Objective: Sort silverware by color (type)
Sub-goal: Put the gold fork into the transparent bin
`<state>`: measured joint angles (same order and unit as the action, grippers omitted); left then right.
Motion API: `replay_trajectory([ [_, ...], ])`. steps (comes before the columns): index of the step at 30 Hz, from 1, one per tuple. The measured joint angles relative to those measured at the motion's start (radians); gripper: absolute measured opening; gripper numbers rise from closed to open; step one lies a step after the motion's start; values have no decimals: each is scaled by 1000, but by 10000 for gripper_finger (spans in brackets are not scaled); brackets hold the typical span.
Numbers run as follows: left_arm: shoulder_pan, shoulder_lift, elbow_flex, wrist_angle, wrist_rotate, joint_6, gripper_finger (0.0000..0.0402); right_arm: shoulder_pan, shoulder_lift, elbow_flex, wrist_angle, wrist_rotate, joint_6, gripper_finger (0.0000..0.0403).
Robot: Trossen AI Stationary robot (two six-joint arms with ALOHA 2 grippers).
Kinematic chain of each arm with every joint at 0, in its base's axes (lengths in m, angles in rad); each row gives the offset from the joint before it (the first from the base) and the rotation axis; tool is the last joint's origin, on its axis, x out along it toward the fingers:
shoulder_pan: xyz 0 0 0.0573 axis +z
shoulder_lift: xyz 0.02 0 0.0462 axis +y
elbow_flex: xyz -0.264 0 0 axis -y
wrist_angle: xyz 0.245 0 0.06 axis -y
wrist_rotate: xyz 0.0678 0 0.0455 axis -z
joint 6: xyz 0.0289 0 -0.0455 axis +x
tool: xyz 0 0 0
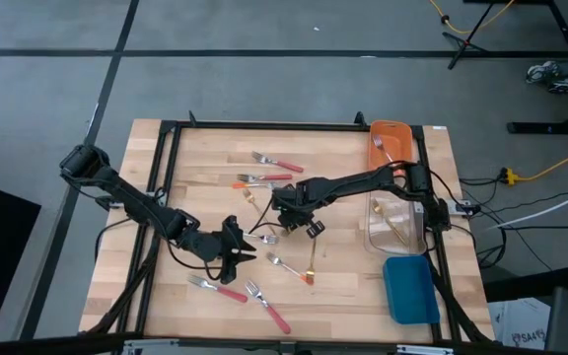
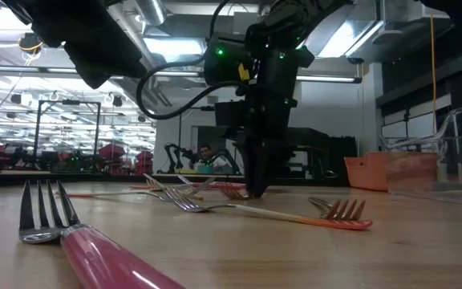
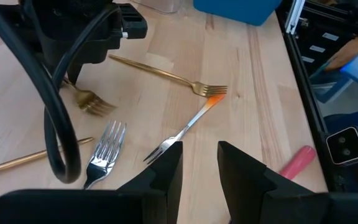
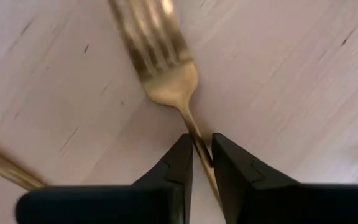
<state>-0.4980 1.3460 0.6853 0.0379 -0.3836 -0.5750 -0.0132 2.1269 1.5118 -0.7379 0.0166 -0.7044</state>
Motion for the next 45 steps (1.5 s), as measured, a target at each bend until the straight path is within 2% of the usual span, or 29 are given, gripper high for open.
replay_trajectory([
  [4,0,0,0,0,-1,0,94,1,0,-1,-1,0,34,9],
  [14,0,0,0,0,-49,0,94,0,-6,10,-37,0,185,4],
  [22,0,0,0,19,-53,-1,94,-1,-33,115,-261,1,260,2],
  [31,0,0,0,27,-78,1,94,0,-66,331,-544,-9,372,1],
  [36,1,0,0,28,-83,5,94,0,-99,423,-621,-17,446,1],
  [45,5,0,0,32,-105,2,94,1,-239,437,-712,-36,602,0],
])
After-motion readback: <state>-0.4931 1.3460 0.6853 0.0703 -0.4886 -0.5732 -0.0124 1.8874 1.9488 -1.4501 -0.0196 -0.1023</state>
